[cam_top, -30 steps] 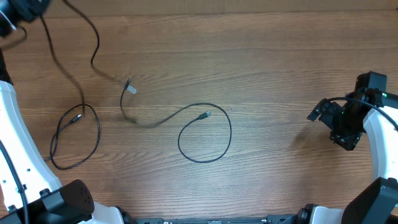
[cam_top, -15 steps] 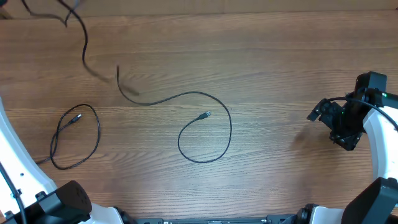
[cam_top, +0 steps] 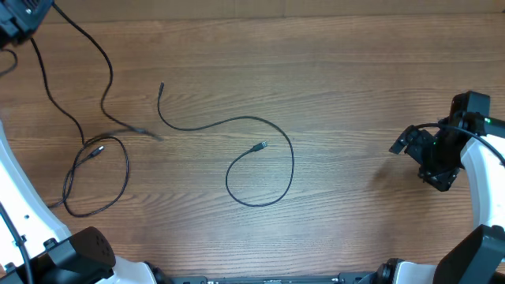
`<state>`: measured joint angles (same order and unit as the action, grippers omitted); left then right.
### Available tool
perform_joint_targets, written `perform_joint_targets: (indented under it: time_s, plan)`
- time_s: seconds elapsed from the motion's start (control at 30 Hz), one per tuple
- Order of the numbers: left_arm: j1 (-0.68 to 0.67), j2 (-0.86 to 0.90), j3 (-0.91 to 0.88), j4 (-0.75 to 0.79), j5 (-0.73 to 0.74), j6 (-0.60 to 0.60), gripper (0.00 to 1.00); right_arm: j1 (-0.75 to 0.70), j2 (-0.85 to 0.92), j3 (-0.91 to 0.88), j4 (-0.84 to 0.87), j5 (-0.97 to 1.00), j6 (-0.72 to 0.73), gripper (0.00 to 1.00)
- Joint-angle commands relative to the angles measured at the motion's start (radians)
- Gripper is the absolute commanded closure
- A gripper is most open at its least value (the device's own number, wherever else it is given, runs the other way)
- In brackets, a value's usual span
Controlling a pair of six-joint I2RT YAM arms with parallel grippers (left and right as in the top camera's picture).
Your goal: Untangle cables
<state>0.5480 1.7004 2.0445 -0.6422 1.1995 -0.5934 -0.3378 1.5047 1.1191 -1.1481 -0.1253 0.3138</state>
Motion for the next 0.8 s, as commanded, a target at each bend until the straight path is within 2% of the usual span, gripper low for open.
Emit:
perform_joint_targets:
  time_s: [0.0,0.07,0.1,0.23,0.27,0.33,0.57,0.77]
  plan:
    - [0.001,0.001,0.006,-0.178,-0.375,0.234,0.96,0.005,-0.001,0.001,0.002,0.0,0.003,0.0]
    - [0.001,0.001,0.006,-0.301,-0.608,0.294,0.96,0.005,-0.001,0.001,0.003,0.0,0.003,0.0]
    - [0.001,0.001,0.006,-0.383,-0.822,0.292,0.96,0.005,-0.001,0.001,0.003,0.0,0.003,0.0]
    - [0.002,0.001,0.006,-0.569,-1.344,0.109,0.96,0.005,-0.001,0.001,0.006,0.0,0.003,0.0]
    - [0.002,0.001,0.006,-0.597,-1.417,0.089,0.96,0.005,-0.001,0.001,0.006,0.0,0.003,0.0]
    - [0.002,0.001,0.006,-0.631,-1.483,0.082,0.96,0.005,-0.001,0.001,0.006,0.0,0.003,0.0]
    - [0.001,0.017,0.003,-0.721,-1.534,0.054,0.96,0.005,-0.001,0.001,0.006,0.0,0.003,0.0]
    - [-0.001,0.121,-0.003,-0.821,-1.572,0.055,0.96,0.005,-0.001,0.001,0.006,0.0,0.003,0.0]
